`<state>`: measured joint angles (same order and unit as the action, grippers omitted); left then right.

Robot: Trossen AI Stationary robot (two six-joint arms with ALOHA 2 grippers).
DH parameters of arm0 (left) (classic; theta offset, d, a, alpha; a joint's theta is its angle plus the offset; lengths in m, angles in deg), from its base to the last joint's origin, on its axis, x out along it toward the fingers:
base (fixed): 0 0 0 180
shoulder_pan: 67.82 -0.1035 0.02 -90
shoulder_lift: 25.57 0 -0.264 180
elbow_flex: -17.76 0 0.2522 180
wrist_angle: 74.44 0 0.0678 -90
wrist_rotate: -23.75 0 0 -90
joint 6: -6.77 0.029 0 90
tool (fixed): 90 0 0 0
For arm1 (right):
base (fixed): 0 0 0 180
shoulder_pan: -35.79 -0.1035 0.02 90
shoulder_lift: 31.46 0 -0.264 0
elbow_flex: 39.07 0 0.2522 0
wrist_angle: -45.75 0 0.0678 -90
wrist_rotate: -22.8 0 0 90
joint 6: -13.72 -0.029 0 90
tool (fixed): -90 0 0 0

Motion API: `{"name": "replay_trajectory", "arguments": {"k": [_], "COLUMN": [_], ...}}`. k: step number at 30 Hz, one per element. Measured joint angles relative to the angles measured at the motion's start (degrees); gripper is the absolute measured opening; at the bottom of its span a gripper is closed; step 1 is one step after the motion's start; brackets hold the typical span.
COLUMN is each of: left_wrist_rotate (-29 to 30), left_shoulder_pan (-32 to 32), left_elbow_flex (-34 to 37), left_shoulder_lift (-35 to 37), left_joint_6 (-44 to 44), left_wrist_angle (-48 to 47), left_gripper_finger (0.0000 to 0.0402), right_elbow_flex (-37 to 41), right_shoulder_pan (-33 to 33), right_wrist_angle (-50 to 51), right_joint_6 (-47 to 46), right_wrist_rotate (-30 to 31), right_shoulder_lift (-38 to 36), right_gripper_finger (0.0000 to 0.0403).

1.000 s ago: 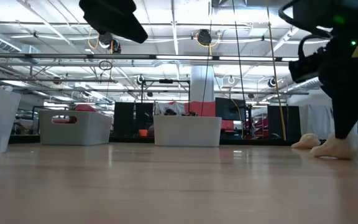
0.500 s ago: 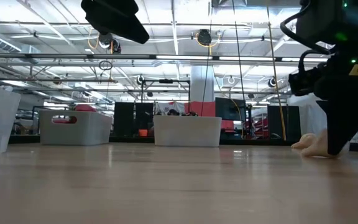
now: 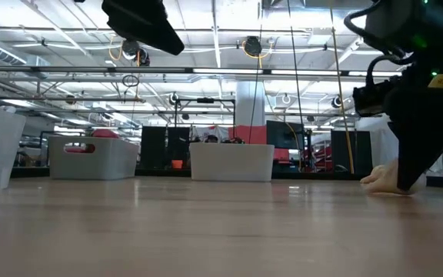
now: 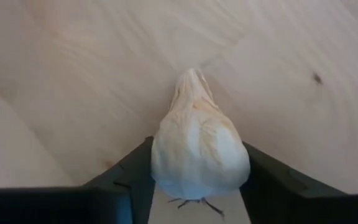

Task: Sort produce into baskets
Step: Put the garlic into the transparent bin

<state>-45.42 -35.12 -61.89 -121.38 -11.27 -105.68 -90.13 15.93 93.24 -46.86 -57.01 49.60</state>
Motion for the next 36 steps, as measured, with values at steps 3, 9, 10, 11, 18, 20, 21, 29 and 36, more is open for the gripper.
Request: {"name": "replay_trajectory", "arguments": {"k": [3, 9, 10, 11, 18, 20, 21, 29, 36], "left_wrist_rotate": [-0.01, -0.01, -0.01, -0.01, -1.52, -1.54, -1.56, 5.65, 9.14], "left_shoulder_pan": [-0.02, -0.11, -0.11, -0.11, 0.05, 0.04, 0.04, 0.39, 0.42], "left_elbow_flex": [0.00, -0.07, -0.07, -0.07, -0.07, -0.07, -0.07, -0.07, -0.07], "left_shoulder_lift": [0.91, 1.79, 1.92, 2.13, 6.35, 8.63, 9.93, 19.51, 22.17], "left_joint_6": [0.50, 0.42, 0.43, 0.45, -0.57, -1.14, -1.36, -5.49, -4.98], "left_wrist_angle": [-1.96, -2.99, -2.99, -3.37, -9.96, -12.13, -13.51, -21.60, -23.00], "left_gripper_finger": [0.0246, 0.0246, 0.0246, 0.0246, 0.0246, 0.0246, 0.0246, 0.0246, 0.0246], "right_elbow_flex": [0.00, 0.00, 0.00, 0.00, 0.00, 0.00, 0.00, -1.11, -13.44], "right_shoulder_pan": [0.00, -0.02, 0.00, -0.02, -1.58, -2.08, -2.29, -4.00, -4.20], "right_wrist_angle": [-2.28, -9.06, -10.38, -12.02, -31.87, -39.14, -43.06, -64.95, -66.92], "right_joint_6": [0.70, 3.00, 3.04, 3.45, 10.23, 12.51, 13.74, 24.11, 32.49], "right_wrist_rotate": [-0.48, -1.33, -1.33, -1.33, -1.57, -1.55, -1.48, 2.72, 3.41], "right_shoulder_lift": [0.00, 0.00, 0.00, 0.00, 0.00, 0.02, 0.02, 1.76, 12.60], "right_gripper_finger": [0.0169, 0.0169, 0.0172, 0.0174, 0.0177, 0.0178, 0.0178, 0.0178, 0.0178]}}
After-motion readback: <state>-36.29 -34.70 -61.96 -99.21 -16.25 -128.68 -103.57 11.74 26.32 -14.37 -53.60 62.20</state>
